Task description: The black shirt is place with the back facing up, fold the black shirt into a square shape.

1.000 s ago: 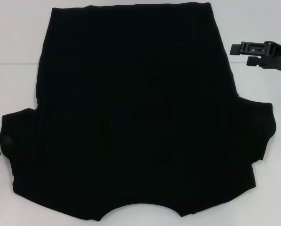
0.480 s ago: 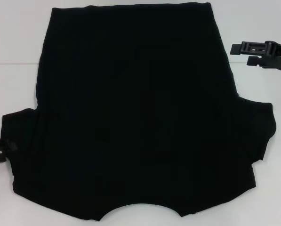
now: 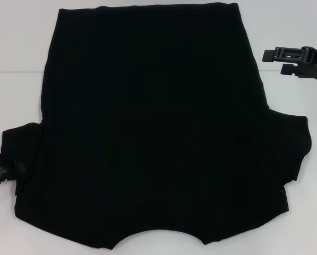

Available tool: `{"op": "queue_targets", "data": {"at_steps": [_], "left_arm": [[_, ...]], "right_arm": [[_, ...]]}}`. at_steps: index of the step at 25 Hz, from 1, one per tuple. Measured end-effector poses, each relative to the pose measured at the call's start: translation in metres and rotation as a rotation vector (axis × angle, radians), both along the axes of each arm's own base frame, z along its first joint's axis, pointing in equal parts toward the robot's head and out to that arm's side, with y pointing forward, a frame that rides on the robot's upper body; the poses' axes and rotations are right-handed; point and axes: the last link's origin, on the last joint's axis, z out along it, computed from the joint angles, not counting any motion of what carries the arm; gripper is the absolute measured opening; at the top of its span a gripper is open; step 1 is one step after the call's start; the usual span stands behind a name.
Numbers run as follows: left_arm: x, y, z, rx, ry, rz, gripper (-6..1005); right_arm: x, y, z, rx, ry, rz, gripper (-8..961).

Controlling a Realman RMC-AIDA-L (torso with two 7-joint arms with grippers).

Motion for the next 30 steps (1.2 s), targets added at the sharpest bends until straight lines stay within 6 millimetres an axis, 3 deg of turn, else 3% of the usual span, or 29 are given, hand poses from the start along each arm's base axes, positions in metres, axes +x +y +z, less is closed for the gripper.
{"op": "queue_targets", "data": {"at_steps": [3,13,30], "left_arm": [[0.003,0.003,-0.001,-0.007,0.005,-0.009,439],[0.003,0.004,0.001,-0.004,0.015,-0.013,34],[-0.015,-0.004,0.038,0.101,0.063,0.05,35]], "right_arm": [[0.001,0.0,0.001,0.006,0.006,-0.004,925],[0.001,-0.002,0.004,0.007,0.03,-0.005,925],[0.004,-0.003,0.006,0.012,0.03,-0.01,924]]}}
